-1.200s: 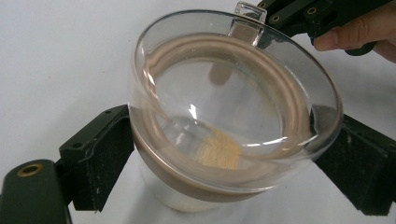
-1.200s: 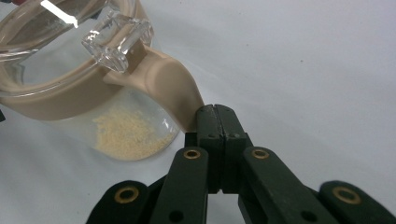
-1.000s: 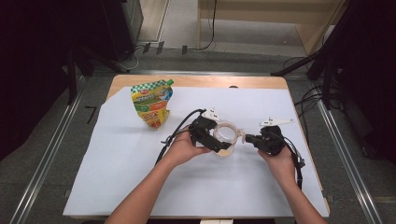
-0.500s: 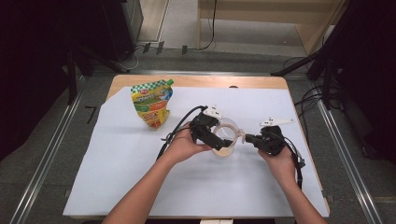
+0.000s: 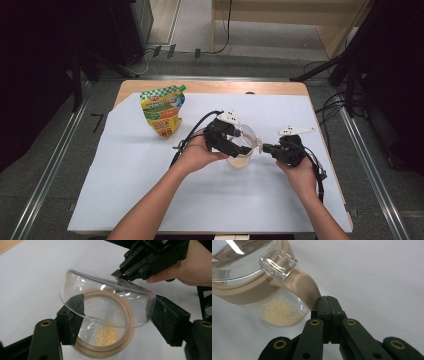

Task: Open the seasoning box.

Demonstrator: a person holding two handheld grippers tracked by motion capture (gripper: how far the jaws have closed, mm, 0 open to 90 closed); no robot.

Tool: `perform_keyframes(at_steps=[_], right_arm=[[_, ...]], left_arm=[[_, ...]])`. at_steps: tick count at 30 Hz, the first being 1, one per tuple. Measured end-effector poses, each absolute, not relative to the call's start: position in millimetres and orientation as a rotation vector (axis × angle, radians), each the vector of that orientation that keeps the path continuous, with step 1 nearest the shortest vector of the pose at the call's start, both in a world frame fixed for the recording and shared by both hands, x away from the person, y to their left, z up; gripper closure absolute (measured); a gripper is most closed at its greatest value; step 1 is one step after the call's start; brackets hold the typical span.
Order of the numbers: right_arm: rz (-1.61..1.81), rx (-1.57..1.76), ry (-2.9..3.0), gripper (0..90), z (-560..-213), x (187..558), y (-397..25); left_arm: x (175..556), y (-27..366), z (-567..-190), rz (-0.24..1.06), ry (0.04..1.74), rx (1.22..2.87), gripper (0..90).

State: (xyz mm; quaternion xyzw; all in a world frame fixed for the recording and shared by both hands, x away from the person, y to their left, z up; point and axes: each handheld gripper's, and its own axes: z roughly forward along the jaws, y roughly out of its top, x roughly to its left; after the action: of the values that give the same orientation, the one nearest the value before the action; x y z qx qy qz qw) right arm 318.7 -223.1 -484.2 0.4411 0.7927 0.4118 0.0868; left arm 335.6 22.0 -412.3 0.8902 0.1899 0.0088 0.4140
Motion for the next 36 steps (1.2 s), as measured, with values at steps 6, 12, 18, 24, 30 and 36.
perform_keyframes(at_steps=[6,12,18,24,30,36], right_arm=[[1.228,1.311,2.363,90.0,-483.9,318.4,-223.4],[1.237,1.31,2.363,90.0,-484.0,318.5,-223.7],[1.236,1.308,2.365,90.0,-483.8,318.3,-223.8],[1.24,1.299,2.363,90.0,-483.9,317.9,-222.8],[1.236,1.307,2.366,90.0,-484.1,317.9,-223.2],[1.241,1.312,2.365,90.0,-484.3,317.9,-223.6]], left_arm=[[328.2,14.0,-401.8,0.025,0.468,2.256,55.7],[328.7,13.4,-399.6,-0.006,0.507,2.264,56.6],[327.0,9.5,-396.7,0.018,0.518,2.252,55.9],[328.2,5.9,-392.0,-0.05,0.494,2.202,59.2],[328.8,-4.7,-388.4,-0.055,0.462,2.221,62.5],[331.5,-10.9,-389.3,-0.084,0.458,2.237,63.8]])
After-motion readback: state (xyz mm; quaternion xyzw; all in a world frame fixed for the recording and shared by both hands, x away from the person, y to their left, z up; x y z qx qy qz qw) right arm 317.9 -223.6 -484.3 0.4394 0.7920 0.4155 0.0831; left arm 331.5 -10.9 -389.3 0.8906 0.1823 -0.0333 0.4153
